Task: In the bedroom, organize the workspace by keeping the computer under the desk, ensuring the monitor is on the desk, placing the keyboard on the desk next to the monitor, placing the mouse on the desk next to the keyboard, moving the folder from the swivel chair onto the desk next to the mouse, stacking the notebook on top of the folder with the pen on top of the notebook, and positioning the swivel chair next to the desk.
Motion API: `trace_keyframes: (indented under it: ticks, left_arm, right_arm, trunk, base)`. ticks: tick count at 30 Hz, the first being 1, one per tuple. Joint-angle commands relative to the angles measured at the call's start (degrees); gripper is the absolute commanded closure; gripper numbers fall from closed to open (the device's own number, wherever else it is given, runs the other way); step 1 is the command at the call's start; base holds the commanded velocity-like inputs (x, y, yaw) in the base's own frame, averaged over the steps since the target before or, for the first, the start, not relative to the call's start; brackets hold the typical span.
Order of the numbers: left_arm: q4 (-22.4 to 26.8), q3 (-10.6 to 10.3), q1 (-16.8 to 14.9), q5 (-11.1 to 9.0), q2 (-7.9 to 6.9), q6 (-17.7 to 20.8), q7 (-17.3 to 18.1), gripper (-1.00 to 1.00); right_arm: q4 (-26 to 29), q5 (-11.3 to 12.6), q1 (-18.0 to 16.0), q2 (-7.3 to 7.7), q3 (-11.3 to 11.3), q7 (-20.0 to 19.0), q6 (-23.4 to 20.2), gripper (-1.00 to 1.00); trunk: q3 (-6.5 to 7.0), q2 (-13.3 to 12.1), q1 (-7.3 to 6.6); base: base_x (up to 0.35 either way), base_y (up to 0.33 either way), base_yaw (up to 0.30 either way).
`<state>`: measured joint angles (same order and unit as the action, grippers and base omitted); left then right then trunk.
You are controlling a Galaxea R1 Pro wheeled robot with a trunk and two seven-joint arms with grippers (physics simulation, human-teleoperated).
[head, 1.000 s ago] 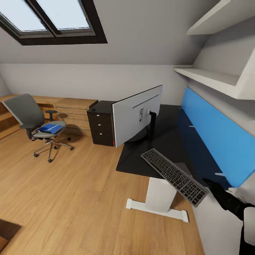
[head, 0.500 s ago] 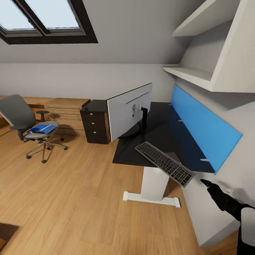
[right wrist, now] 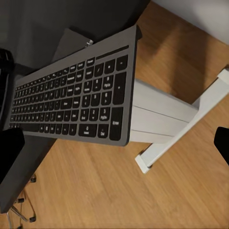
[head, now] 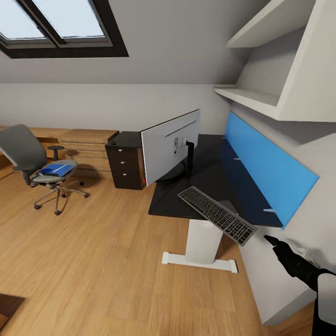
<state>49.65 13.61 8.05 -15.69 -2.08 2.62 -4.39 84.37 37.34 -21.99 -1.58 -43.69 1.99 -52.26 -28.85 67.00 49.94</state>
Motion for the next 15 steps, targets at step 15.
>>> trace_keyframes:
  ticks: [15]
  left_arm:
    - [1.77, -0.09, 0.03, -0.49, 2.04, 0.2, -0.51, -1.0]
  right_arm:
    - [-0.34, 0.36, -0.07, 0.15, -0.16, -0.77, -0.3, -1.0]
  trunk:
    - [-1.66, 3.65, 1.98]
  base:
    - [0.0, 0.0, 0.0]
